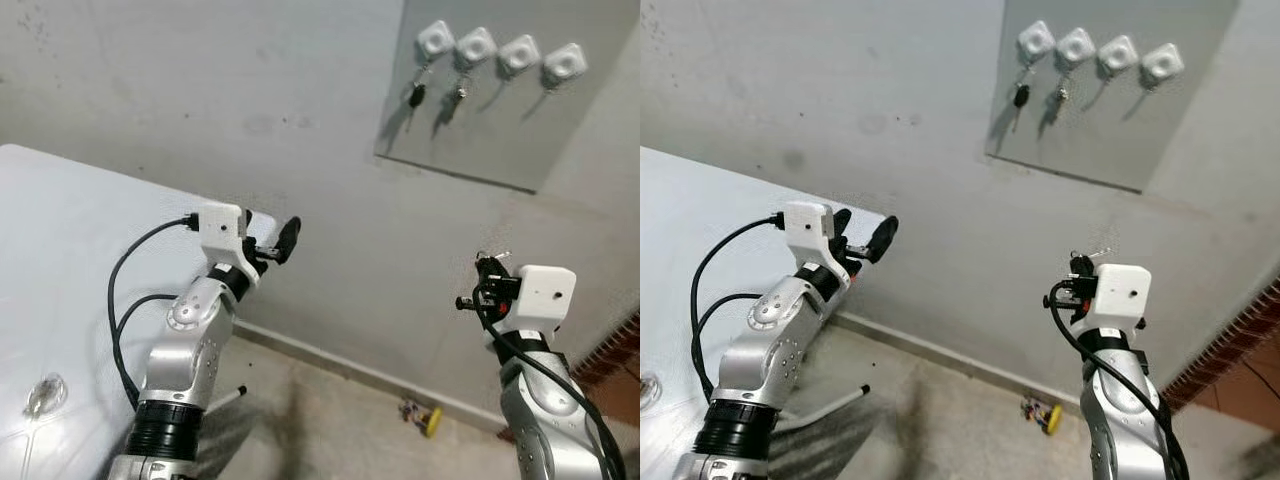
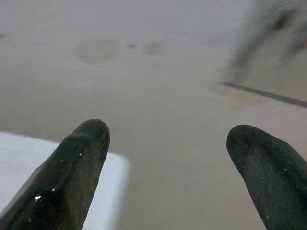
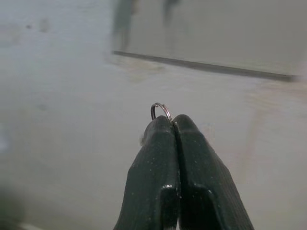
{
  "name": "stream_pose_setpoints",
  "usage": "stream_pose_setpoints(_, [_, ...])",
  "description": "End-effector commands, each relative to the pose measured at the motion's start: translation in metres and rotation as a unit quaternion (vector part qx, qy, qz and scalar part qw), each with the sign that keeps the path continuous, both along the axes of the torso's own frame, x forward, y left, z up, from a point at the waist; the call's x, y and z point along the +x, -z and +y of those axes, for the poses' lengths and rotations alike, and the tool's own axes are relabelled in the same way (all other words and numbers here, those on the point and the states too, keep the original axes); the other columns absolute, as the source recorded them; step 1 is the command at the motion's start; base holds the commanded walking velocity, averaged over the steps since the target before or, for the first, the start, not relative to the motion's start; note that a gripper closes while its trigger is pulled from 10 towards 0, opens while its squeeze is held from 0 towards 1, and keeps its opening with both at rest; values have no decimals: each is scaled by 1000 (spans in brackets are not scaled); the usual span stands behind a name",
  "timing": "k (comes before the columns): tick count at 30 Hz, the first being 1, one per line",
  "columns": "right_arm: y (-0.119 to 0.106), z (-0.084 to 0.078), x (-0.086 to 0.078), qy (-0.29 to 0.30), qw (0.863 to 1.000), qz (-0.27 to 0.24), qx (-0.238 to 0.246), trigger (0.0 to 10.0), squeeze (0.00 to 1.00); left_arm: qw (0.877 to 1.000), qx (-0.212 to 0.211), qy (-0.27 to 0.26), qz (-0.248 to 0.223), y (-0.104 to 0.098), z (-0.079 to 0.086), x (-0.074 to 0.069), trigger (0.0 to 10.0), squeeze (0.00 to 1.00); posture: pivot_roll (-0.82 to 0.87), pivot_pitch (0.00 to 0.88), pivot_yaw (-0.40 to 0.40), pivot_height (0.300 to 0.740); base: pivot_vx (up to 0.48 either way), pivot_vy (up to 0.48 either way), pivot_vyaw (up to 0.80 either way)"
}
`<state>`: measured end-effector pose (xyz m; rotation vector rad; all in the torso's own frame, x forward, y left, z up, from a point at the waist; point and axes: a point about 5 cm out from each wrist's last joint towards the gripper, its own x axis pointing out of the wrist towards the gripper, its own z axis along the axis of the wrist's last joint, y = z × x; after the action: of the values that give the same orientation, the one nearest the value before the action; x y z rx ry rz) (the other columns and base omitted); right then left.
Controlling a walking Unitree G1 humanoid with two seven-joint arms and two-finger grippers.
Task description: Hang keys on a hook
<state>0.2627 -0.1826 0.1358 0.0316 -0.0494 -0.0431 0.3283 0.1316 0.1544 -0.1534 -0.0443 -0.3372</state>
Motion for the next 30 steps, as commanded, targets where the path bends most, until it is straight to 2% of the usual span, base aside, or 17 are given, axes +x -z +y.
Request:
stream_pose_setpoints(1, [-5,-1,1,-1,1000,-9,-5,10000,0,1000,7,-2,-8,-5,-1,2,10000,0,-30,36,-59,711,435,0,0])
stream_pose_setpoints(9, [-5,0,2,-2,1000,-9,-4,10000,0,999,40,-1,-17,-4,-3,0,10000,0,-29,37,-60,711,362,-128,0])
stream_pose_setpoints(13, [-5,1,3,-3,1000,-9,-4,10000,0,999,45,1,-16,-4,-4,0,10000,0,-27,38,-62,711,0,-433,0])
stream_pose_setpoints(17, [-5,1,3,-3,1000,-9,-4,10000,0,999,34,3,-13,-3,-5,0,10000,0,-27,38,-63,711,0,-476,0])
stream_pose_setpoints(19, [-5,1,3,-4,1000,-9,-3,10000,0,1000,5,5,-17,-4,-5,-1,10000,0,-28,36,-63,711,0,0,0])
stream_pose_setpoints(27, [-6,1,3,-1,1000,-13,-3,10000,0,999,26,3,-31,-7,-4,-1,10000,0,-27,33,-64,711,0,0,0])
stream_pose_setpoints(30, [-6,0,3,5,1000,-12,11,10000,0,1000,10,2,-23,-5,-4,0,10000,0,-27,32,-65,711,0,0,0])
